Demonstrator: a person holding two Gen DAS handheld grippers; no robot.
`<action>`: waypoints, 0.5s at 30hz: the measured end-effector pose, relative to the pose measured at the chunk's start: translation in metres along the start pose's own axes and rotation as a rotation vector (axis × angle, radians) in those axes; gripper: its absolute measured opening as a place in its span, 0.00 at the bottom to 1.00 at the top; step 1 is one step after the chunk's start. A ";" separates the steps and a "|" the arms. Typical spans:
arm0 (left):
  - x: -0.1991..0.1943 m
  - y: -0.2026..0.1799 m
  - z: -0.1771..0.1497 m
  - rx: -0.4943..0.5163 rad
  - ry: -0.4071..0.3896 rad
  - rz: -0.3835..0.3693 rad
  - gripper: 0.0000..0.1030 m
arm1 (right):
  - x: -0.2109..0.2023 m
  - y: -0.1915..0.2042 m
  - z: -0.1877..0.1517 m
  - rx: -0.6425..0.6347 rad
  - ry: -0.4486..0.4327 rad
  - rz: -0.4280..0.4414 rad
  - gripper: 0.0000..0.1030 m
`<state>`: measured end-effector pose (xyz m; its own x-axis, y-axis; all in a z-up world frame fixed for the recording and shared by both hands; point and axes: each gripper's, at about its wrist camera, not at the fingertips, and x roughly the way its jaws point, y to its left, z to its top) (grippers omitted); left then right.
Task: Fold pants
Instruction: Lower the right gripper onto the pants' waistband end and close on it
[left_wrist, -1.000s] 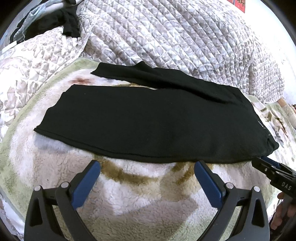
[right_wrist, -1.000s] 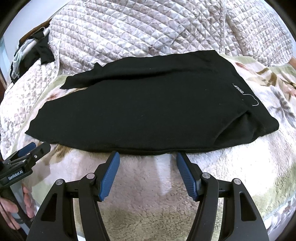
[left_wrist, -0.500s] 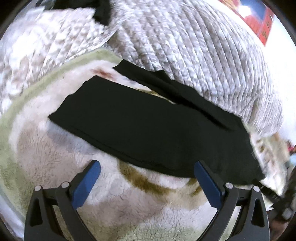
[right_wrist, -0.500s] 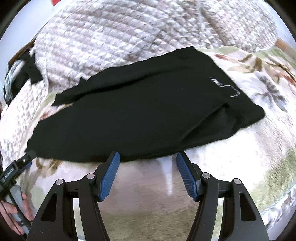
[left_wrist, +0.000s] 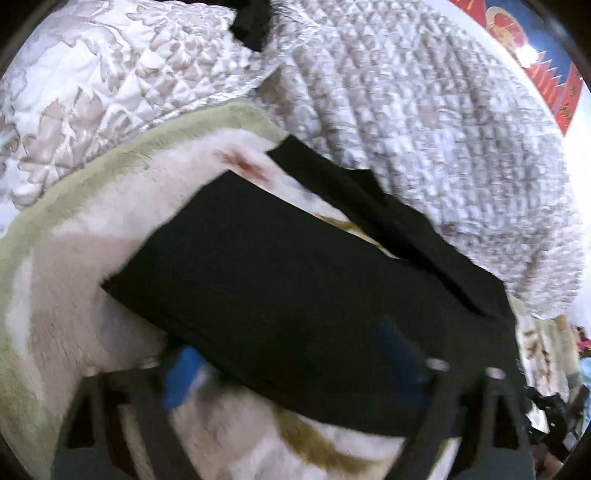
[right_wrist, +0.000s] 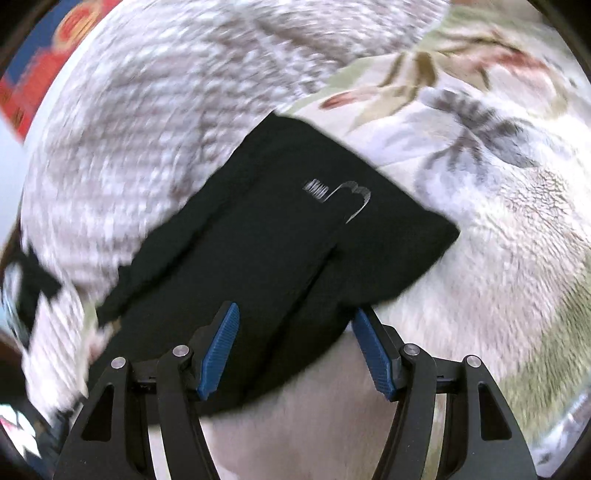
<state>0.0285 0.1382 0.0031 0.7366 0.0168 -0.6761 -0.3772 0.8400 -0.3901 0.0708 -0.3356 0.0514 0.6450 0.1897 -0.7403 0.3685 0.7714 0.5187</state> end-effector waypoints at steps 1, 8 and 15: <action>0.001 0.002 0.002 -0.009 -0.002 0.013 0.55 | 0.001 -0.003 0.002 0.022 0.001 0.013 0.61; 0.008 0.020 0.009 -0.069 0.021 0.044 0.07 | 0.000 -0.015 0.011 0.081 -0.028 0.001 0.19; -0.002 0.016 0.013 -0.030 -0.002 0.025 0.04 | -0.012 -0.013 0.011 0.050 -0.051 0.023 0.03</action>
<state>0.0279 0.1587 0.0062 0.7279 0.0384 -0.6846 -0.4120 0.8226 -0.3919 0.0654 -0.3543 0.0580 0.6867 0.1748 -0.7056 0.3852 0.7357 0.5571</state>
